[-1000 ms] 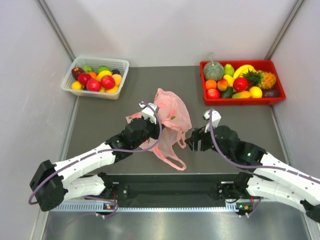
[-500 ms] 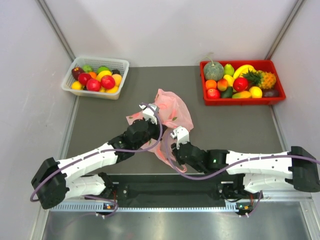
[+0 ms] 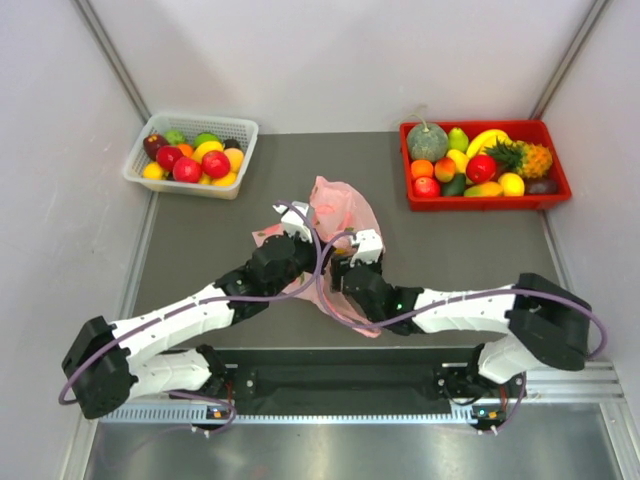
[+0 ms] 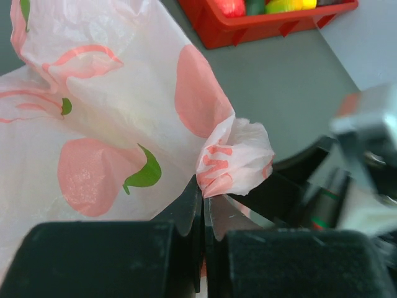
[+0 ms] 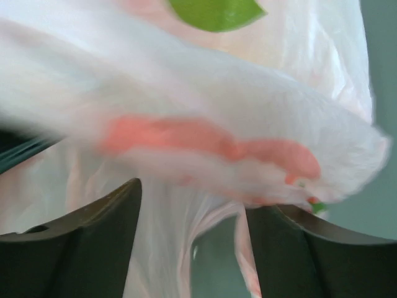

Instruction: Untie the knot of the plastic bag and take out the fruit

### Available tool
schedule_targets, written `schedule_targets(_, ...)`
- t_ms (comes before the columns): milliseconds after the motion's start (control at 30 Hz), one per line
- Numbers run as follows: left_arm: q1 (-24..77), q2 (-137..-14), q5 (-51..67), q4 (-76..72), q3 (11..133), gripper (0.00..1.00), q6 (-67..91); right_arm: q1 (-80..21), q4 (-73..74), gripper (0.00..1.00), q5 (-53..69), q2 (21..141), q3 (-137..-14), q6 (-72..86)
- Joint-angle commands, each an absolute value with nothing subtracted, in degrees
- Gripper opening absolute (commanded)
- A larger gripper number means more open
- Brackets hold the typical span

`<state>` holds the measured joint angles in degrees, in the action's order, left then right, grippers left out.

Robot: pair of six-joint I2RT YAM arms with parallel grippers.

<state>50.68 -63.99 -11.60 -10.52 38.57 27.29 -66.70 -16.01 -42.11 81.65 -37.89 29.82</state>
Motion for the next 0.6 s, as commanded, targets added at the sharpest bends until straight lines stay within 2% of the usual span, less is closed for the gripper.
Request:
schedule_targets(0,50.89,-63.63,-12.22,-13.71,41.92,0.00,29.00,-62.94,-28.90,0.86,-46.75,86.81,-38.67,33.74)
schedule_targets(33,50.80,-63.55,-11.96,-13.71,41.92,0.00,29.00,-62.93,-28.92,0.87,-46.93,86.84,-39.19,33.75)
schedule_targets(67,50.80,-63.72,-11.69,-13.71,41.92,0.00,29.26,-61.89,-30.57,0.99,-47.02,88.84,-40.16,34.27)
schedule_targets(100,50.89,-63.72,-11.43,-13.71,41.84,0.00,29.35,-61.35,-30.93,1.00,-47.02,89.81,-40.69,34.63)
schedule_targets(300,50.80,-63.28,-11.69,-14.24,38.50,0.00,30.15,-56.61,-36.02,1.00,-45.71,96.76,-42.54,37.53)
schedule_targets(433,50.80,-61.88,-12.22,-14.33,35.78,0.00,30.58,-53.27,-48.66,1.00,-38.68,100.18,-39.55,36.83)
schedule_targets(567,50.80,-60.56,-11.43,-14.33,34.45,0.00,32.08,-51.86,-50.01,1.00,-34.29,103.88,-42.78,35.33)
